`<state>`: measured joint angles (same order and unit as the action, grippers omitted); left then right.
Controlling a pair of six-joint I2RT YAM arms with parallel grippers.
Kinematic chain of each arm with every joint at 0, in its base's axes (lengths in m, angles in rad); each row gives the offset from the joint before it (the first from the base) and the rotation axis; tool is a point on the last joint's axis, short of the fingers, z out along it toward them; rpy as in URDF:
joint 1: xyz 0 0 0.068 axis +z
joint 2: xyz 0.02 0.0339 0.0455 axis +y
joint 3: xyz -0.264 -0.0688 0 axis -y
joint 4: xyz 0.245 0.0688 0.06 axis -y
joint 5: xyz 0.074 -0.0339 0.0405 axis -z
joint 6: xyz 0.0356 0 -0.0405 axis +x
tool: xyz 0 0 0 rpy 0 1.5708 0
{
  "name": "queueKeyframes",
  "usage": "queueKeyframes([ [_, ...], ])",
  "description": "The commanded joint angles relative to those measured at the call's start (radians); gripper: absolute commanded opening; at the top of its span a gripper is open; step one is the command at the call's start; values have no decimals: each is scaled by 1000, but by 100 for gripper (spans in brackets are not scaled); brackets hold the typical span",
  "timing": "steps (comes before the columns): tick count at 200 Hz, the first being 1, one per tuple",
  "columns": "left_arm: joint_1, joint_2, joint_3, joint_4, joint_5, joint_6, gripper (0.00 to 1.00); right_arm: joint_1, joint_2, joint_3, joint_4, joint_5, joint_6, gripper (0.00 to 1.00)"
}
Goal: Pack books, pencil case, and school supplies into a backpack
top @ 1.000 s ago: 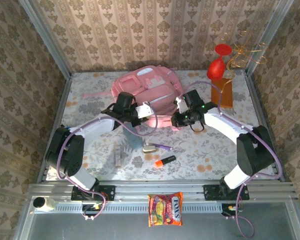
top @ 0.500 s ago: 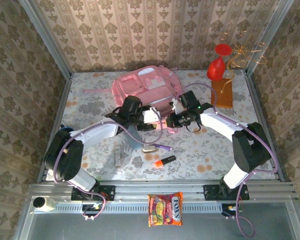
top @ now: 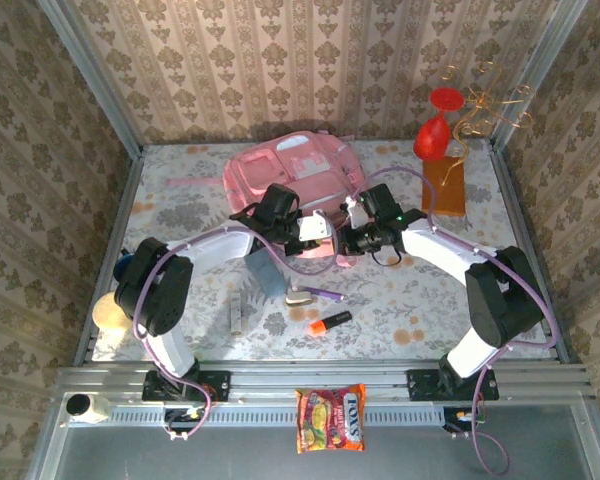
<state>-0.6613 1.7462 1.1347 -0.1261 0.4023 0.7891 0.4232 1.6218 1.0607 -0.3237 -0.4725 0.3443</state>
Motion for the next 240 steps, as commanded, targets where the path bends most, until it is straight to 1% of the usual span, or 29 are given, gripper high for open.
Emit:
queueKeyframes([
  [1, 38, -30, -7, -39, -26, 25, 1, -41, -46, 2, -52, 60, 16, 0],
  [21, 60, -56, -38, -40, -65, 37, 0, -66, -40, 17, -115, 123, 36, 0],
  [47, 88, -105, -88, -14, -82, 44, 0, -83, -27, 32, -138, 186, 77, 0],
  [81, 134, -170, -174, 65, -103, 24, 0, -90, -1, 82, -180, 289, 78, 0],
  [96, 164, -191, -202, 98, -106, 1, 0, -90, 18, 107, -185, 295, 83, 0],
  [109, 189, -206, -220, 116, -119, -19, 0, -85, 32, 128, -178, 271, 84, 0],
  [115, 196, -209, -226, 119, -130, -26, 2, -80, 36, 132, -168, 254, 80, 0],
  [128, 198, -211, -228, 110, -148, -31, 11, -56, 38, 141, -139, 211, 64, 0],
  [134, 199, -210, -228, 104, -151, -34, 17, -42, 40, 144, -126, 185, 57, 0],
  [141, 198, -211, -227, 93, -146, -40, 26, -30, 42, 149, -111, 156, 55, 0],
  [155, 199, -226, -225, 79, -94, -65, 41, -18, 47, 149, -75, 85, 61, 0],
  [175, 185, -270, -239, 92, 7, -102, 53, -1, 46, 145, -42, 31, 47, 0],
  [192, 151, -299, -251, 122, 59, -131, 58, 14, 40, 146, -37, 14, 28, 0],
  [206, 116, -299, -244, 133, 87, -142, 60, 19, 36, 141, -23, -1, 27, 0],
  [240, 41, -217, -154, 88, 76, -131, 60, 27, 33, 133, 0, -21, 33, 0],
])
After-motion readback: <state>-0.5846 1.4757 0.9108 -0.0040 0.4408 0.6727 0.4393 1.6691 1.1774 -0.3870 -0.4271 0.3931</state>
